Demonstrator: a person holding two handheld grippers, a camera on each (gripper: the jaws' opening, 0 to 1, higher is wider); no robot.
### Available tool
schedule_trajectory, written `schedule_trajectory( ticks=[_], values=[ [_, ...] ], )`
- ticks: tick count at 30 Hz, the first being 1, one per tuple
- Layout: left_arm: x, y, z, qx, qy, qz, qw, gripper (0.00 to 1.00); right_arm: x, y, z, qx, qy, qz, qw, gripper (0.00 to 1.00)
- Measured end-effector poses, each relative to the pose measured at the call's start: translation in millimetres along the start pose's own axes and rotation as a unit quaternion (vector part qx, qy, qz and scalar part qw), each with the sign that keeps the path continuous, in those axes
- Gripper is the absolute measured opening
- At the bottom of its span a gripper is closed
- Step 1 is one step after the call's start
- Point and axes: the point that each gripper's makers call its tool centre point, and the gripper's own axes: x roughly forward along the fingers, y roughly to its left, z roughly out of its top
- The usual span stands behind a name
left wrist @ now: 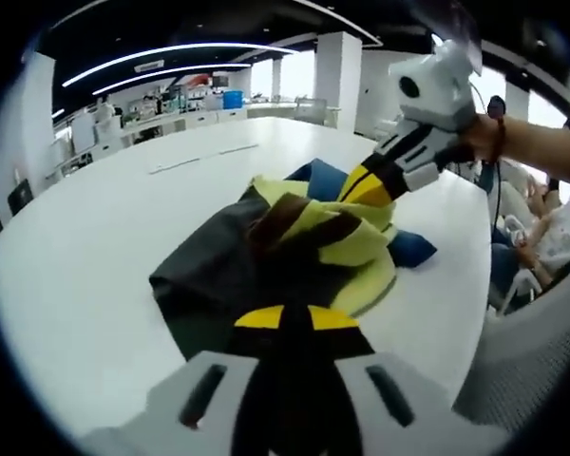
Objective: Fold the garment on the visible template until the final outline fits inside the template.
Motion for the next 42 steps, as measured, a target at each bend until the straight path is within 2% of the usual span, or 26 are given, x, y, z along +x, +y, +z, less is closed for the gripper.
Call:
schedule_trajectory(
  ticks=[7,11,18,20,28,32,38,42],
  values=[
    [0,1.6,-3.8,-0.032,0.003,0.001,0.9995,0.07,-1,1,-1.2,0.002,0.002,0.0,1.0,0.0],
    [2,-3.6,-4.9,-0.051,0.008,-0.011,0.9986,0.03,-1,1,-1.4,0.001,0.001,0.0,1.0,0.0],
    [3,-4.6,-3.7,-0.06,0.014,-0.008,0.998,0.03,-1,2,-1.3,0.001,0.0,0.0,1.0,0.0],
    [2,-5.1,-3.5,-0.06,0.014,-0.007,0.9981,0.0,-1,2,-1.4,0.001,-0.001,0.0,1.0,0.0],
    [-3,-4.0,-1.2,-0.052,0.016,-0.005,0.9985,0.0,-4,1,3.1,-0.013,-0.011,-0.005,0.9998,0.0],
    [-10,-1.2,14.0,-0.062,-0.007,-0.001,0.9981,0.0,-10,0,10.5,-0.018,-0.027,-0.01,0.9994,0.0],
    [-21,4.5,33.5,-0.062,-0.033,0.004,0.9975,0.0,-24,-12,25.9,-0.017,-0.061,-0.039,0.9972,0.0],
    [-28,9.0,45.7,-0.057,-0.05,0.012,0.997,0.0,-33,-15,30.8,-0.019,-0.068,-0.05,0.9962,0.0]
  ],
)
